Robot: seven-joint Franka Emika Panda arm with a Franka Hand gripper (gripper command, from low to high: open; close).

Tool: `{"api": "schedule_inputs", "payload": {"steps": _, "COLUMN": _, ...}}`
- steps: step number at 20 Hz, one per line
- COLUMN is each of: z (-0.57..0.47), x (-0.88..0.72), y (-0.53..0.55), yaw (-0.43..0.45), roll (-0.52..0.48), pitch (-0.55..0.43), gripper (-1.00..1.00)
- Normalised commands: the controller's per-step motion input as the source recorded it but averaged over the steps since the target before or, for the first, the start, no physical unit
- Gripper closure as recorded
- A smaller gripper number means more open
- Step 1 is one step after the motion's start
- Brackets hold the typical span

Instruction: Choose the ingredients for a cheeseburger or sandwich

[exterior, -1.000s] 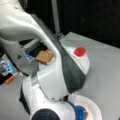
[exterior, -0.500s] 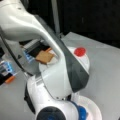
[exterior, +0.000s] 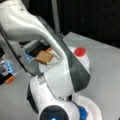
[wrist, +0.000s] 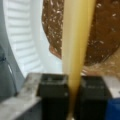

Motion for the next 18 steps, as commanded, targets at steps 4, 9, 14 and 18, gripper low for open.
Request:
{"api": "schedule_inputs", "payload": {"steps": 4, "z": -0.06, "x": -0.09, "y": 0.12, "yaw": 0.059, "roll": -0.234, "pitch": -0.029, "gripper": 1.00}}
{"api": "schedule_inputs", "payload": {"steps": 9, "z": -0.04, "x": -0.11, "y": 0.12, "yaw": 0.054, "roll": -0.233, "pitch": -0.034, "gripper": 1.00}}
{"api": "schedule_inputs", "payload": {"steps": 14, "z": -0.04, "x": -0.13, "y": 0.11, "yaw": 0.064, "roll": -0.231, "pitch": -0.043, "gripper": 1.00}}
{"api": "schedule_inputs", "payload": {"steps": 18, "z": -0.03, "x": -0.13, "y": 0.11, "yaw": 0.066, "roll": -0.229, "pitch": -0.051, "gripper": 1.00}}
